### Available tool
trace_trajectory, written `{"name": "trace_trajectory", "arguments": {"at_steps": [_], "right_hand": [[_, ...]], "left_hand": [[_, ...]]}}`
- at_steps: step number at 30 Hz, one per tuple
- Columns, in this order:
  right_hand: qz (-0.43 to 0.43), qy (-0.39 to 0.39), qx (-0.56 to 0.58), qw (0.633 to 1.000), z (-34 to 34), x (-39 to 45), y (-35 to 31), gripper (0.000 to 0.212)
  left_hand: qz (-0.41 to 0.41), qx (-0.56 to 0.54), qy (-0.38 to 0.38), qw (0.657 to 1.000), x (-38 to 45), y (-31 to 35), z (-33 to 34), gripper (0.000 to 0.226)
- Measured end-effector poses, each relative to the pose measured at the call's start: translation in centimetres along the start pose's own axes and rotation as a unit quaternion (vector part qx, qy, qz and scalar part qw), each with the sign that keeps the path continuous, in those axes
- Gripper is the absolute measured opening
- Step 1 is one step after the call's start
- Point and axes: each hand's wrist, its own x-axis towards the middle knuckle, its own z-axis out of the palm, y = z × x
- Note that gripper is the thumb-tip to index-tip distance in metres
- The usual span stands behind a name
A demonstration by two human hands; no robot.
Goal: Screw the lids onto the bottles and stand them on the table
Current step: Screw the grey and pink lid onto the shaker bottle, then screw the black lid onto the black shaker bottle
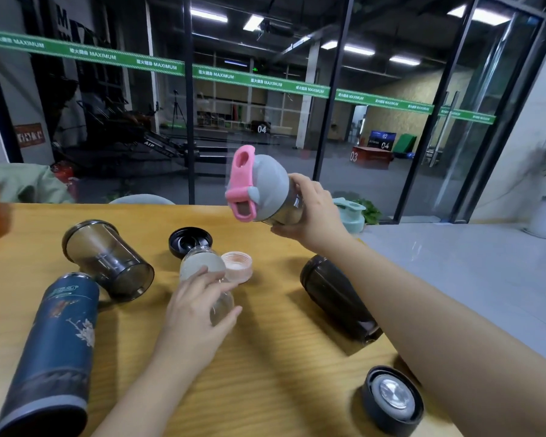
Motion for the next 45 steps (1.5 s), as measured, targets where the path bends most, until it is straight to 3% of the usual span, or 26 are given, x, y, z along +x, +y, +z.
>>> {"name": "trace_trajectory", "arguments": {"at_steps": [4,10,17,26,32,38,45], "right_hand": [[0.091,-0.037,0.099,0.990,1.9,1.1,1.0,0.077],[0.223,-0.028,0.172,0.959,3.2,2.0,2.6,0.080],[0.277,-0.061,0.147,0.948,4.8,2.2,2.8,0.091],[0.302,-0.106,0.093,0.943,5.2,2.7,2.6,0.095],[0.310,-0.124,0.059,0.941,4.9,2.7,2.6,0.062],[0.292,-0.135,0.058,0.945,4.1,2.1,2.4,0.069],[0.242,-0.176,-0.028,0.954,1.6,-0.4,2.5,0.073]], "left_hand": [[-0.007,0.050,0.013,0.999,0.0,-0.3,0.2,0.038],[-0.058,0.062,0.013,0.996,0.1,0.1,0.4,0.044],[-0.104,0.077,0.012,0.991,-0.3,0.4,0.8,0.051],[-0.132,0.104,0.031,0.985,-0.3,0.6,0.9,0.050],[-0.121,0.104,0.019,0.987,-0.3,0.4,0.8,0.050],[-0.115,0.079,0.032,0.990,-0.2,0.8,0.5,0.035],[-0.107,0.049,0.023,0.993,-0.1,1.3,-0.2,0.023]]}}
